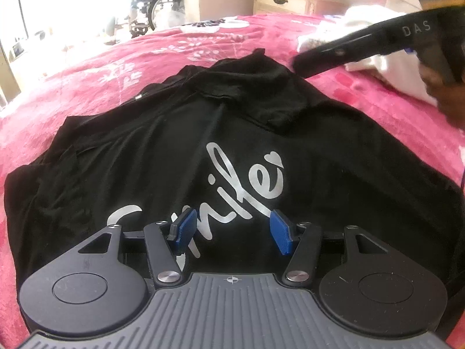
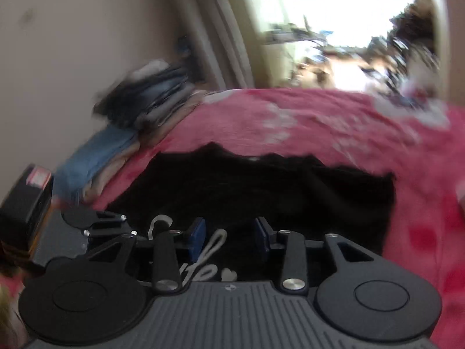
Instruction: Fold clothes
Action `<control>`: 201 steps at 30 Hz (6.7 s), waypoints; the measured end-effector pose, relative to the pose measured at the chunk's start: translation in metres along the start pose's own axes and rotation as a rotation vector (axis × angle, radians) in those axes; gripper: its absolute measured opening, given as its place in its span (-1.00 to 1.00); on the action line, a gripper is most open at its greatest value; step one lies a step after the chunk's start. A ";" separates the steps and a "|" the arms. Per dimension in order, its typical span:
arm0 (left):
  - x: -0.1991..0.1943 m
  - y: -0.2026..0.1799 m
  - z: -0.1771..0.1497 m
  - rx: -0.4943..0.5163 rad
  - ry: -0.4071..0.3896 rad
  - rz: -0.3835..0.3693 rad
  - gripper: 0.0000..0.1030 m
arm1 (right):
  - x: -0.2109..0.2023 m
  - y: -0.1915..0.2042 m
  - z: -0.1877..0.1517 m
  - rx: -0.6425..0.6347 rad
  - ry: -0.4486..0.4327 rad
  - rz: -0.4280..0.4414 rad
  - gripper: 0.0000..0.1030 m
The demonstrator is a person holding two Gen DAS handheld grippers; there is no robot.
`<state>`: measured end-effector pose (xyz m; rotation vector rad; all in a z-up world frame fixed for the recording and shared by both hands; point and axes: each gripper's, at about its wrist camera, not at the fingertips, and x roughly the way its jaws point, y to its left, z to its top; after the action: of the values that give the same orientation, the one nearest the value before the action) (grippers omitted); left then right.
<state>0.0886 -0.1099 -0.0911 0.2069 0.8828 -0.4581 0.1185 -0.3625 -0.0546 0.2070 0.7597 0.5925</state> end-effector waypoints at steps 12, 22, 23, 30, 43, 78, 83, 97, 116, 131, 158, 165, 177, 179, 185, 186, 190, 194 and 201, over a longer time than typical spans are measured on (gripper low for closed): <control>0.005 0.023 0.045 -0.128 -0.080 0.027 0.09 | -0.027 -0.045 -0.025 0.175 -0.104 -0.320 -0.18; 0.031 0.012 0.043 -0.140 -0.026 0.057 0.09 | 0.034 -0.025 -0.048 -0.132 0.053 -0.544 -0.89; 0.033 0.010 0.040 -0.133 -0.018 0.069 0.09 | 0.029 -0.028 -0.048 -0.103 0.034 -0.554 -0.91; 0.034 0.015 0.031 -0.119 -0.010 0.083 0.09 | 0.002 -0.043 -0.073 -0.039 0.046 -0.576 -0.91; 0.040 -0.014 0.063 -0.087 -0.130 -0.010 0.09 | -0.051 -0.074 -0.024 0.236 -0.153 -0.442 -0.22; 0.092 -0.054 0.065 -0.038 -0.096 -0.062 0.09 | 0.174 -0.059 0.116 -0.215 0.199 -0.053 -0.90; 0.093 -0.055 0.068 -0.046 -0.081 -0.049 0.09 | 0.163 -0.068 0.120 -0.157 0.138 -0.069 -0.90; 0.093 -0.051 0.069 -0.047 -0.079 -0.068 0.08 | 0.098 -0.126 0.134 0.133 -0.053 -0.172 -0.42; 0.083 -0.052 0.064 -0.003 -0.069 -0.062 0.09 | 0.056 -0.180 0.051 0.631 0.024 0.011 -0.40; 0.074 -0.051 0.054 0.032 -0.072 -0.061 0.09 | 0.081 -0.165 0.069 0.725 -0.028 0.022 -0.41; 0.049 -0.022 0.065 0.073 -0.039 -0.097 0.08 | -0.064 -0.132 -0.049 0.840 -0.088 -0.089 -0.38; 0.053 -0.034 0.105 0.125 -0.083 -0.068 0.08 | -0.048 -0.081 -0.087 0.678 -0.032 -0.246 -0.38; -0.020 -0.039 0.074 0.416 0.136 -0.176 0.09 | -0.114 -0.031 -0.093 0.401 -0.014 -0.639 -0.42; -0.037 -0.041 0.052 0.430 0.237 -0.258 0.09 | -0.128 -0.005 -0.092 0.329 -0.035 -0.592 -0.42; -0.068 -0.060 -0.020 0.368 0.352 -0.471 0.09 | -0.137 0.086 -0.122 0.138 0.039 -0.375 -0.04; -0.072 -0.065 -0.030 0.371 0.344 -0.487 0.09 | -0.135 0.102 -0.130 0.108 0.066 -0.343 -0.02; -0.099 -0.081 -0.072 0.475 0.275 -0.502 0.09 | -0.118 0.150 -0.164 -0.046 0.213 -0.308 -0.02; -0.112 -0.082 -0.105 0.490 0.346 -0.516 0.09 | -0.105 0.164 -0.177 -0.076 0.262 -0.291 -0.02; -0.127 -0.061 -0.154 0.549 0.391 -0.402 0.09 | -0.051 0.176 -0.162 0.082 0.313 0.035 -0.02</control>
<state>-0.1164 -0.0705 -0.0866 0.6439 1.1730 -1.0605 -0.0996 -0.2524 -0.0736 0.2060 1.0866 0.6356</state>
